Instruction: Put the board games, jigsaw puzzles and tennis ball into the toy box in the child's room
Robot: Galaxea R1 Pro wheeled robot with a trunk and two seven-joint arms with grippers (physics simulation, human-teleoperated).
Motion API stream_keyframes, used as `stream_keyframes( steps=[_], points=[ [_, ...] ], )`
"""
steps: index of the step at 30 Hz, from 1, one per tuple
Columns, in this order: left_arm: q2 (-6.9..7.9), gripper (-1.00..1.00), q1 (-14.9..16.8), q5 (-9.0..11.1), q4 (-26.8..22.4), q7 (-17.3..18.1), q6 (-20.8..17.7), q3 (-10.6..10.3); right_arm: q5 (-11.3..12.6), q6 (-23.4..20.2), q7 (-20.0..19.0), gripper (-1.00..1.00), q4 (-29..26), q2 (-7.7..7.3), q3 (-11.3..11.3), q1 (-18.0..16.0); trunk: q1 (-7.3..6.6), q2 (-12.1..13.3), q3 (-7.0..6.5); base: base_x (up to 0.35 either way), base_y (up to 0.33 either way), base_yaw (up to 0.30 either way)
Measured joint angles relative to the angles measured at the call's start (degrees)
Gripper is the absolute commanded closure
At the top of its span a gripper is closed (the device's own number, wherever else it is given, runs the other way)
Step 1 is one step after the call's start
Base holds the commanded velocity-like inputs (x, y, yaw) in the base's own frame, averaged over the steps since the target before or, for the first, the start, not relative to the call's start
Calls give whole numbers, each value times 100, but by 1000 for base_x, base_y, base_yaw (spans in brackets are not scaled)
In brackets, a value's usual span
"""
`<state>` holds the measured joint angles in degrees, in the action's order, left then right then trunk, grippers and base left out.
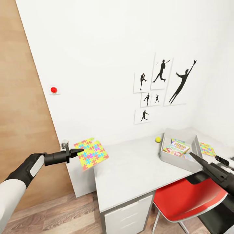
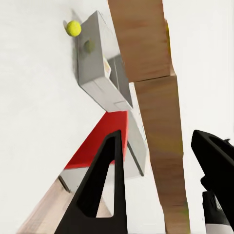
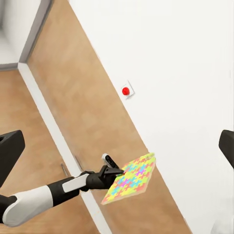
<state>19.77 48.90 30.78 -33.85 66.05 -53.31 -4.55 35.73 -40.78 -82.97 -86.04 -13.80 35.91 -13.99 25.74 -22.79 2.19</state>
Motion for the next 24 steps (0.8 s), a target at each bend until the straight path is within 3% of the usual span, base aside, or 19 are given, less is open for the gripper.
stream_keyframes(
  steps=[9,24],
  points=[
    [44,100,0,9,7,69,1,-4,11,-7,18,-100,369,-36,69,0,0,0,-78,0,0,-177],
    [36,100,4,6,0,68,20,-20,12,-6,34,-100,420,-2,150,-4,2,-9,-195,0,0,-178]
  ],
)
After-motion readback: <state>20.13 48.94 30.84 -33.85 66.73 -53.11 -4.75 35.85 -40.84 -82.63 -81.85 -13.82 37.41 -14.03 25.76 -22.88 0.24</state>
